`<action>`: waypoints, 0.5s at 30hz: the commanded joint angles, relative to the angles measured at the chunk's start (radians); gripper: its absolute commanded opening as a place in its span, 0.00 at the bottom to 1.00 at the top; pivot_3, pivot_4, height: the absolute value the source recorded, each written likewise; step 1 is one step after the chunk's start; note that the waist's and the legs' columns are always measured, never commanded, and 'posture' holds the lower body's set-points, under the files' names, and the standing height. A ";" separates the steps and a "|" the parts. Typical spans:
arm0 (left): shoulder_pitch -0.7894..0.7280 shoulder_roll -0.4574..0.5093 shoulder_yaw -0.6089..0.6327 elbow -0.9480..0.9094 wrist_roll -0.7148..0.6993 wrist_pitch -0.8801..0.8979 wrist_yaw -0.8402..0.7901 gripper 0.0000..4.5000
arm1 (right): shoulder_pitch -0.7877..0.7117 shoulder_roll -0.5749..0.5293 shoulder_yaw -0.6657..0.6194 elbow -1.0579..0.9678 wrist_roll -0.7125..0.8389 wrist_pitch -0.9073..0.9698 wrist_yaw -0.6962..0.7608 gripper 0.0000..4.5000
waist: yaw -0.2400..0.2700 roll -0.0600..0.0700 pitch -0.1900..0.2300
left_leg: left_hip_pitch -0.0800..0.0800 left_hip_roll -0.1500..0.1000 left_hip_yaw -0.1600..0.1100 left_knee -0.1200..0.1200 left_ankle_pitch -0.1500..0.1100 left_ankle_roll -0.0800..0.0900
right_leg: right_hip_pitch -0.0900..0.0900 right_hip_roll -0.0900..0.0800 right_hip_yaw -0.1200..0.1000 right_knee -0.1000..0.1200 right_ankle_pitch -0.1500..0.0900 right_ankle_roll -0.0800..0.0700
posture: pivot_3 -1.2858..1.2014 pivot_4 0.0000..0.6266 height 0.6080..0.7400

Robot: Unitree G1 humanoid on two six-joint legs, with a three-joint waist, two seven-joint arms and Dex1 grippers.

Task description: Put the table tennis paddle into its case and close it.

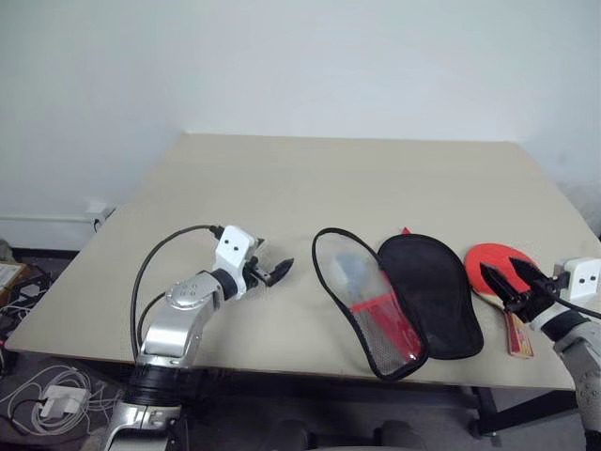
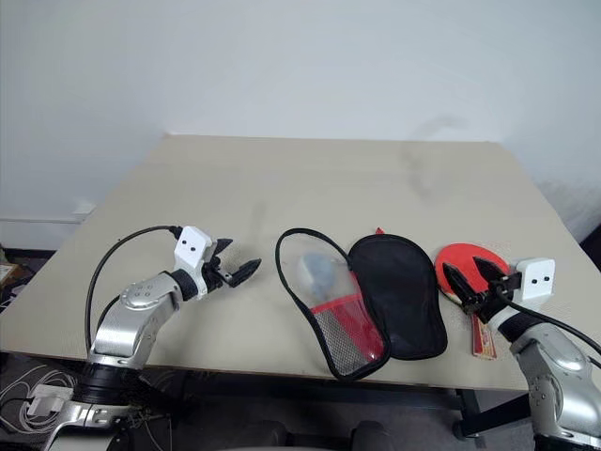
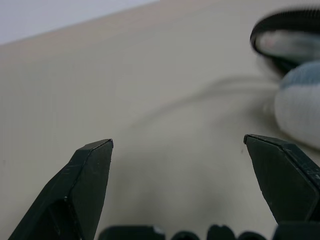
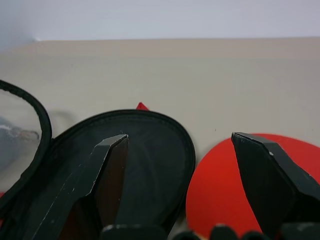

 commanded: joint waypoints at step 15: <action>-0.081 -0.004 0.018 -0.026 -0.032 0.055 -0.023 1.00 | 0.053 0.036 -0.040 -0.157 0.010 0.038 -0.102 0.79 | -0.001 0.000 0.000 | 0.000 0.000 0.000 0.001 0.000 0.000 | 0.000 0.000 0.000 0.000 0.000 0.000 | 0.52 0.00 0.82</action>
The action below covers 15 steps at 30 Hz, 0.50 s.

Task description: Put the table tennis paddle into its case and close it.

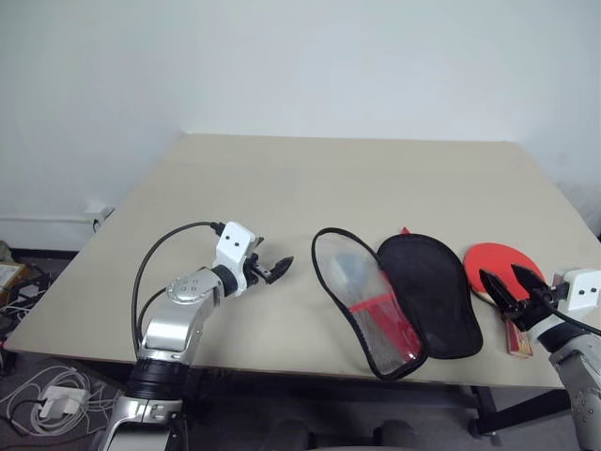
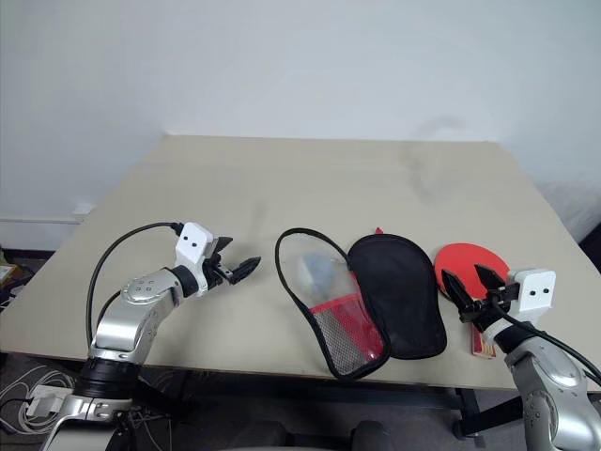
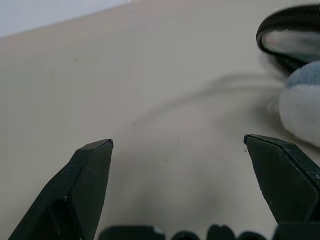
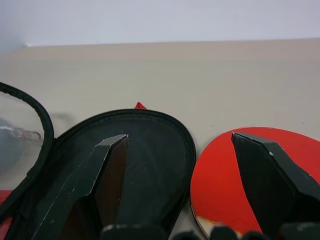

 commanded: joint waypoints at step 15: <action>0.006 0.015 -0.007 -0.138 -0.041 0.087 -0.062 1.00 | 0.016 -0.079 -0.088 -0.037 0.029 0.210 -0.071 0.79 | 0.000 0.000 0.000 | 0.000 0.000 0.000 0.000 0.000 0.000 | 0.000 0.000 0.000 0.000 0.000 0.000 | 0.52 0.00 0.82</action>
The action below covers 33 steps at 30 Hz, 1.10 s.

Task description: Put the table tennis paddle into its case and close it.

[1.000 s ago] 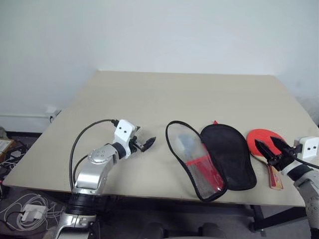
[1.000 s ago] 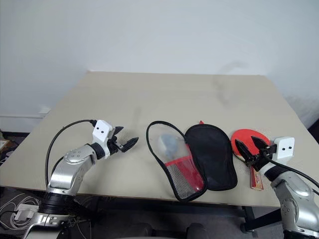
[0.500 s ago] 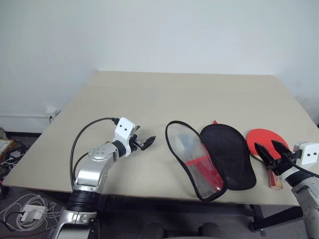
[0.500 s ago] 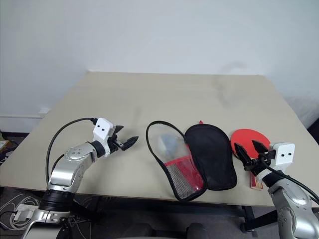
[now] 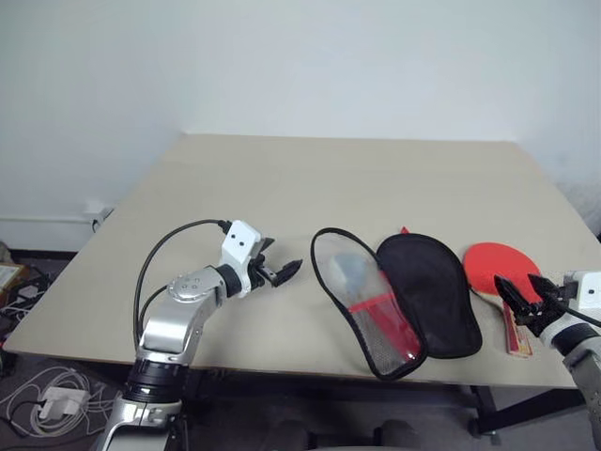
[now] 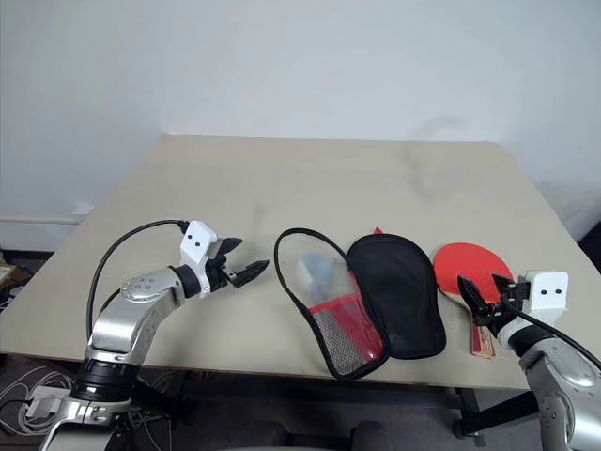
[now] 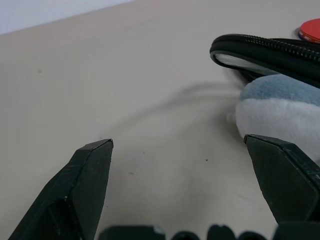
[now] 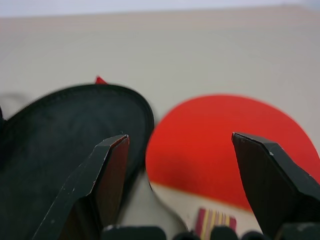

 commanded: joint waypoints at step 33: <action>0.039 -0.029 -0.041 -0.068 -0.006 -0.002 0.024 1.00 | -0.136 -0.133 0.022 0.097 -0.079 0.466 -0.167 0.25 | -0.005 -0.026 -0.003 | 0.004 -0.001 0.000 0.005 -0.001 0.002 | 0.006 -0.001 0.000 -0.002 0.000 0.000 | 0.52 0.00 0.82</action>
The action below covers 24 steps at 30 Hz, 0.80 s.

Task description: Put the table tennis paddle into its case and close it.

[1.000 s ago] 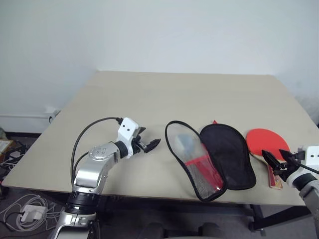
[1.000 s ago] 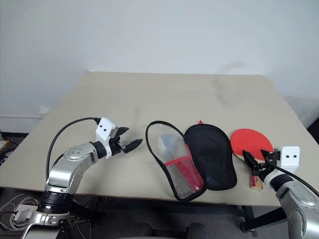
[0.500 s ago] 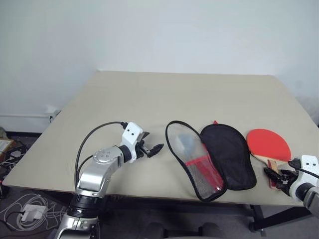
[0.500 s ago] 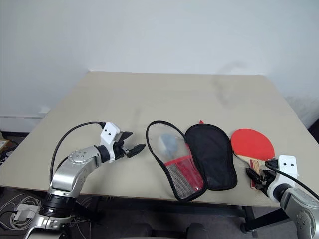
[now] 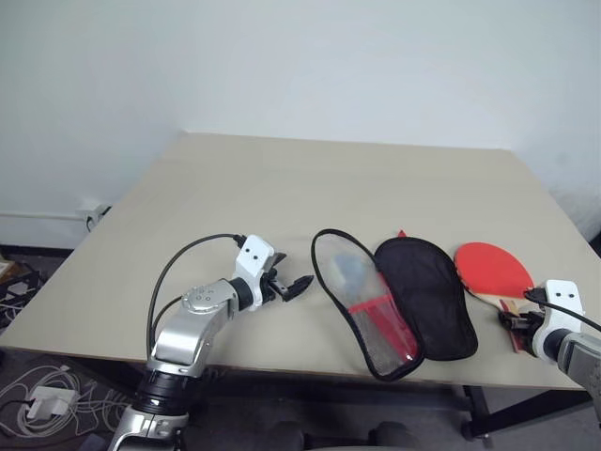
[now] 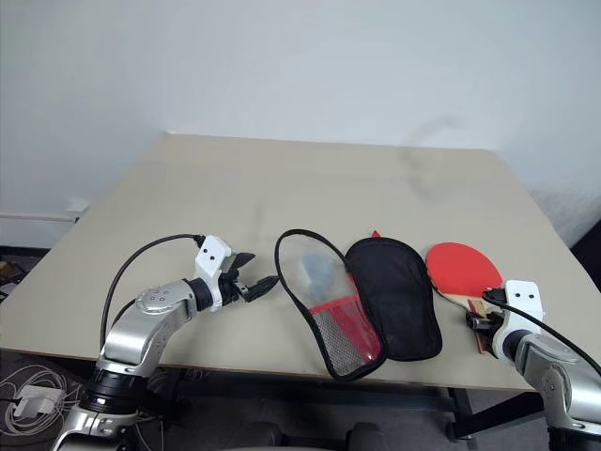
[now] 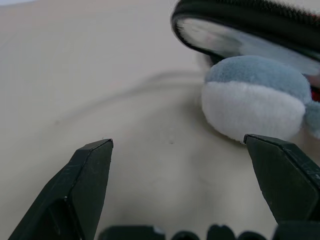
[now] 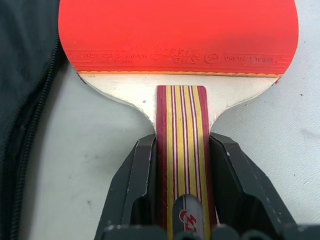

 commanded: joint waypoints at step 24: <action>-0.086 -0.040 -0.039 0.064 0.007 -0.041 -0.025 1.00 | -0.036 0.201 0.051 -0.532 0.036 0.302 -0.191 0.25 | 0.005 0.019 0.000 | -0.016 -0.001 -0.002 0.001 0.001 -0.001 | -0.014 0.000 -0.001 0.004 0.000 0.000 | 0.52 0.00 0.82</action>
